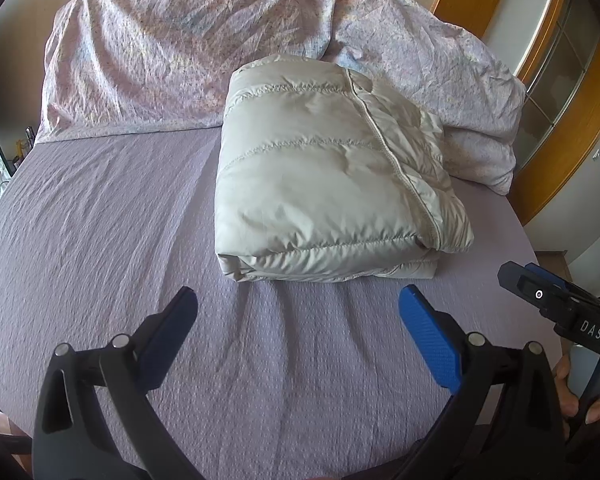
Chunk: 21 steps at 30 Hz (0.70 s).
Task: Fold large clothes
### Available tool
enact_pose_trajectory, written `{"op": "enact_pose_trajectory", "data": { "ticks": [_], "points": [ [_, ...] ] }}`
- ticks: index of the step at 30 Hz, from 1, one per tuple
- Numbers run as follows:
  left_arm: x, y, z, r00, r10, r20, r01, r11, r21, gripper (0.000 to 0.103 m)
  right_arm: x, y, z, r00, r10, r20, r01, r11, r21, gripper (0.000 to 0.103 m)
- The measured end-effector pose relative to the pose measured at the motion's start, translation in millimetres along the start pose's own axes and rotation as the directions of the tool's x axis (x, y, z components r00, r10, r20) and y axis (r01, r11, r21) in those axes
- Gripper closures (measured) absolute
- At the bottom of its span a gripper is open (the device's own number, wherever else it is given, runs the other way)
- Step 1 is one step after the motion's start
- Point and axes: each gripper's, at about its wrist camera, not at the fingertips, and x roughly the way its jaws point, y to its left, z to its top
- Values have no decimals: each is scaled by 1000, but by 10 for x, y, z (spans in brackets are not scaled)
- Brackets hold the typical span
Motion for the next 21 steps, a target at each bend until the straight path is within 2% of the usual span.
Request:
{"op": "enact_pose_trajectory", "data": {
  "ticks": [21],
  "points": [
    [35,27,-3,1000,0,-16,0,1000,2,3,39,20,-7,1000,0,-15,0,1000,2,6]
  ]
}}
